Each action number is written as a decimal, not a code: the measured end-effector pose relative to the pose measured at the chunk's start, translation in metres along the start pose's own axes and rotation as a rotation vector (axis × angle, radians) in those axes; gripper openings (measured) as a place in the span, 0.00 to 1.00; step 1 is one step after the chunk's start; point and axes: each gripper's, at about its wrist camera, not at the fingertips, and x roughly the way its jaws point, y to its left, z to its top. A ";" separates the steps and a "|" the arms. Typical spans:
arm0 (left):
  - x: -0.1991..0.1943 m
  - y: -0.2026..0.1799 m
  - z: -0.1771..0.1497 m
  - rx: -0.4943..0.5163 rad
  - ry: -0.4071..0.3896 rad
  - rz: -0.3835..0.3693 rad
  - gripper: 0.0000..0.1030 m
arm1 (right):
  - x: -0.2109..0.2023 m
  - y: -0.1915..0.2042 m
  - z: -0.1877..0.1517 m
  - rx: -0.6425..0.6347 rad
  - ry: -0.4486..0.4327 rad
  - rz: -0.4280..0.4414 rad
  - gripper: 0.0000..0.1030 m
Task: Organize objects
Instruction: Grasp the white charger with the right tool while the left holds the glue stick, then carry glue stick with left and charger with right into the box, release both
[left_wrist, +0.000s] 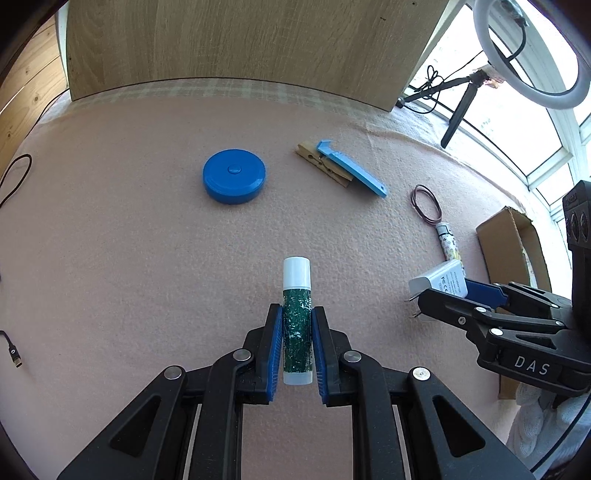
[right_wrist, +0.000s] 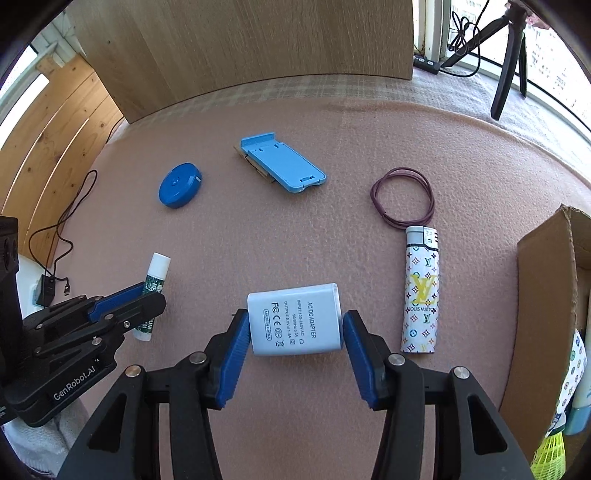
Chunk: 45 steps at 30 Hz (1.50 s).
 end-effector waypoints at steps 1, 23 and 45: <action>-0.002 -0.005 0.000 0.010 -0.001 -0.006 0.16 | -0.005 -0.003 -0.003 0.008 -0.005 0.003 0.46; -0.022 -0.170 0.026 0.269 -0.055 -0.154 0.16 | -0.128 -0.079 -0.075 0.143 -0.165 -0.035 0.46; 0.034 -0.314 0.047 0.449 -0.003 -0.211 0.16 | -0.154 -0.135 -0.120 0.223 -0.169 -0.079 0.46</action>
